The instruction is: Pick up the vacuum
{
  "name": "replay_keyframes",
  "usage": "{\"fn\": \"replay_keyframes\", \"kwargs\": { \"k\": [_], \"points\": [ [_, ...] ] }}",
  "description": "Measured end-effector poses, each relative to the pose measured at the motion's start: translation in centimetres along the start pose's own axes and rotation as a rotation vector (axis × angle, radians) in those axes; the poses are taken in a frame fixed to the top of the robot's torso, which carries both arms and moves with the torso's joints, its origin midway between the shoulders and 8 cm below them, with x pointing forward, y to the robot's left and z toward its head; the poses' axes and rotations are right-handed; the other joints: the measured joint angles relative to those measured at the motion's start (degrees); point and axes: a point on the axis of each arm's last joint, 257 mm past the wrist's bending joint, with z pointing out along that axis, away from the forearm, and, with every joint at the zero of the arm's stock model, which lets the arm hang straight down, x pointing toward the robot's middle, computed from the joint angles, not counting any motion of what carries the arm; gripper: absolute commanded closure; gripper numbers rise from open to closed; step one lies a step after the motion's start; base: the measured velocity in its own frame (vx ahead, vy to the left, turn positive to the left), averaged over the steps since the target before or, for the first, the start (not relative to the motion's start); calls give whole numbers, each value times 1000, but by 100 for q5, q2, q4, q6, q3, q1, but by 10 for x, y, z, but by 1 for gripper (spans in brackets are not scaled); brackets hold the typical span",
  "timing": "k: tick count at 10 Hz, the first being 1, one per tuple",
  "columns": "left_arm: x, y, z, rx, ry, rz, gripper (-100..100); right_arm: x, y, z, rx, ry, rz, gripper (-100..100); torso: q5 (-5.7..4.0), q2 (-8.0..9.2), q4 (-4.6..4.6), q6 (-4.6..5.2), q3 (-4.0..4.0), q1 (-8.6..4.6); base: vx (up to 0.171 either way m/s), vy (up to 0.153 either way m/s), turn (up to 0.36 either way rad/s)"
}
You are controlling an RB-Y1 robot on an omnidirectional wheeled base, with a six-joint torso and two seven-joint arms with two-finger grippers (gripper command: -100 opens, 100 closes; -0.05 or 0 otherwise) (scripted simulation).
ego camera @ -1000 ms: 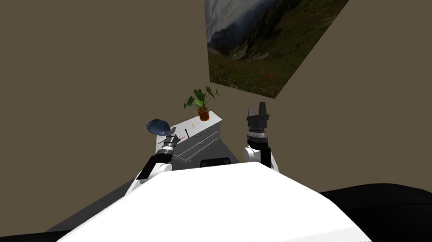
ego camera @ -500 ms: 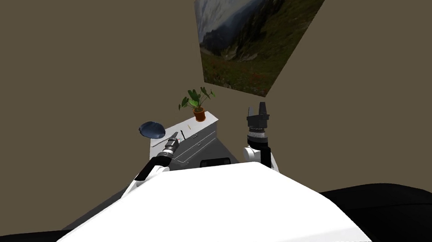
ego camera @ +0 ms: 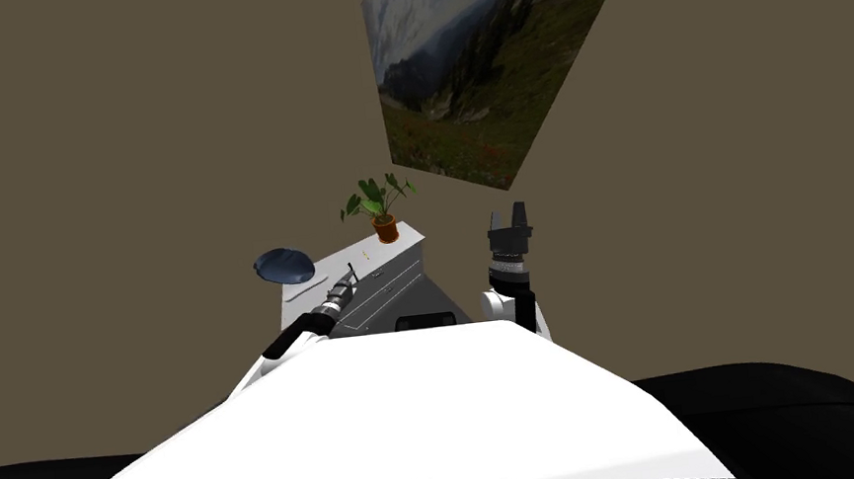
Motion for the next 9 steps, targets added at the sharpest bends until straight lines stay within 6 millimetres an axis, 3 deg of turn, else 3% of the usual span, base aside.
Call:
{"fn": "replay_keyframes", "kwargs": {
  "k": [9],
  "points": [
    [-10, 99, -31, -326, 80, 43, -100, 0, 0, 0, 0, 0, 0, 0, 3, -8, -2, -5, -5, 13, 33, 5, -159]
  ]
}}
